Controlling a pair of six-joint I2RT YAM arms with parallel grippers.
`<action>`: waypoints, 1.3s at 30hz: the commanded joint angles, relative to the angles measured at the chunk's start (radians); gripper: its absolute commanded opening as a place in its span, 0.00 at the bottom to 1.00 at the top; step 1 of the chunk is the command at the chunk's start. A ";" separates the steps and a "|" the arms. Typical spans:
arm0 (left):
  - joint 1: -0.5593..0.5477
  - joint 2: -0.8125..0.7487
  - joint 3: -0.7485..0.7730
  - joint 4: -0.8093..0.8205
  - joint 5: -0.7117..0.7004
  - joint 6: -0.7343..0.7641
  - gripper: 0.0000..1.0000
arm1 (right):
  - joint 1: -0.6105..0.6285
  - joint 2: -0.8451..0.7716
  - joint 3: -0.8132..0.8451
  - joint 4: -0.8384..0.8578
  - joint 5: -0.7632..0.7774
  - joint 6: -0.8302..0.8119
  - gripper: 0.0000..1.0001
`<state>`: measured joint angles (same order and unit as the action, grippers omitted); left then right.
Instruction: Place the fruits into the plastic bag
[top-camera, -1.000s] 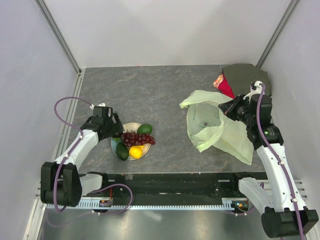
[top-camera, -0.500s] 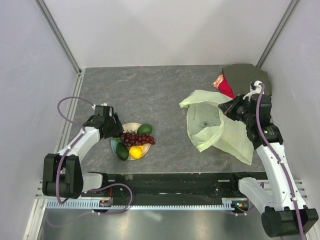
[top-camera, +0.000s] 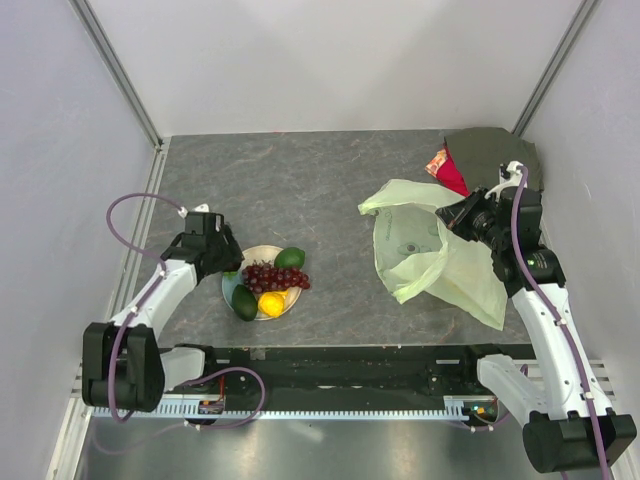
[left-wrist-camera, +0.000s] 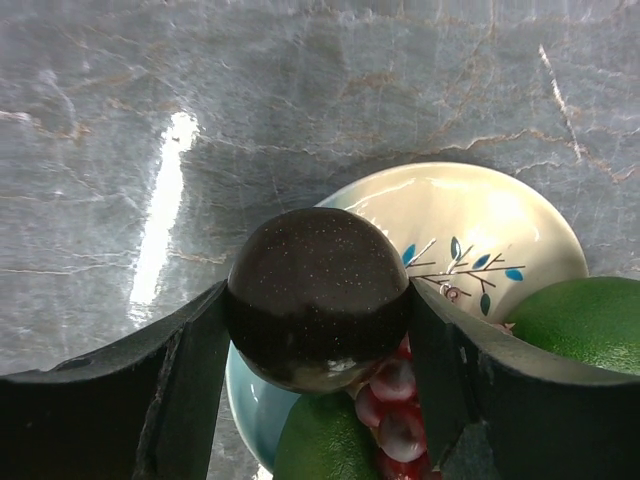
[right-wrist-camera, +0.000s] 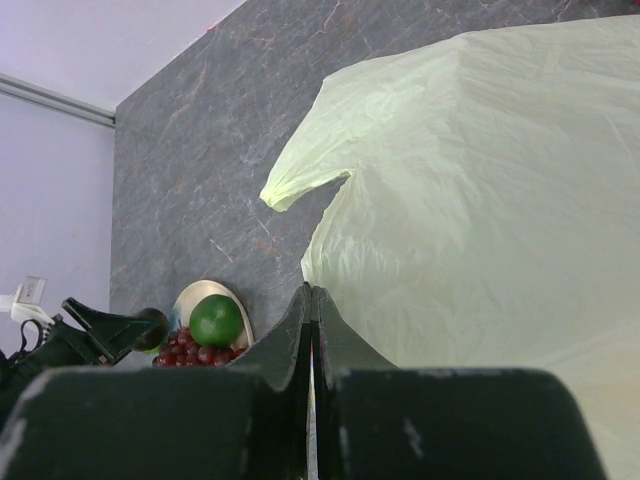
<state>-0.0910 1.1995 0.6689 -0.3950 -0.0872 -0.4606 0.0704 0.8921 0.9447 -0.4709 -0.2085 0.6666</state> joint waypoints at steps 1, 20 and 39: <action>0.004 -0.115 0.003 0.051 -0.086 -0.001 0.63 | 0.003 -0.001 0.017 0.028 0.004 0.005 0.00; -0.532 0.079 0.285 0.372 0.023 -0.104 0.62 | 0.005 -0.019 0.014 0.023 -0.003 0.010 0.00; -0.786 0.642 0.613 0.507 0.267 -0.360 0.63 | 0.003 -0.045 0.020 0.020 -0.011 0.025 0.00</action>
<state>-0.8589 1.7790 1.1797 0.0547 0.1349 -0.7372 0.0704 0.8646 0.9447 -0.4713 -0.2096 0.6823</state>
